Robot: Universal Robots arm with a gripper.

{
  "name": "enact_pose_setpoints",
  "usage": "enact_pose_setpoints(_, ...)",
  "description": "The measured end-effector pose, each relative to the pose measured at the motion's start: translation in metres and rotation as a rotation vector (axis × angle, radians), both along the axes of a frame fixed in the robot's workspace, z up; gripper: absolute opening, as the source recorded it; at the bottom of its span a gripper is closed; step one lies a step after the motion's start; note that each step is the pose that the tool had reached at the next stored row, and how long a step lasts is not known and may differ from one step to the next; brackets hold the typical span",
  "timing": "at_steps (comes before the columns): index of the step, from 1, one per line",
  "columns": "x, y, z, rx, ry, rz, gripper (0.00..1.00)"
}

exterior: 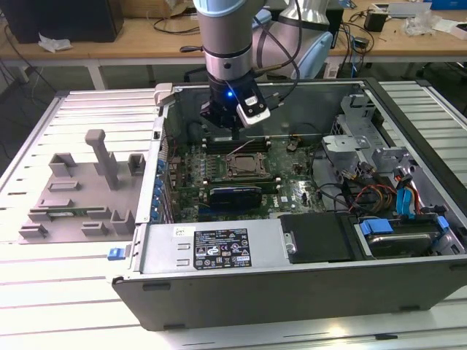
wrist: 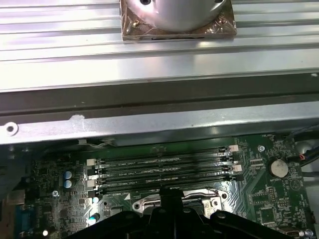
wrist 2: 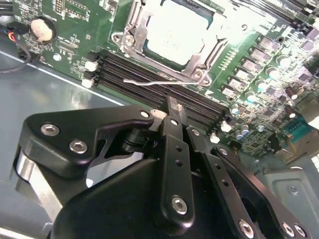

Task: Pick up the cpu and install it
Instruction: 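Install the first cpu locking lever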

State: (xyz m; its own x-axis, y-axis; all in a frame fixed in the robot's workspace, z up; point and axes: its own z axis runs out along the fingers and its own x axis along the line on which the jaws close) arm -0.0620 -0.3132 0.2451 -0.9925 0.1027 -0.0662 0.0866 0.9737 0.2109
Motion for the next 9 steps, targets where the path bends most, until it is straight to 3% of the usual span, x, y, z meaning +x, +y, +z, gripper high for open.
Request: enact_pose_setpoints(9,0.0041,0.0,-0.0036,-0.0027,0.0,0.0,0.11)
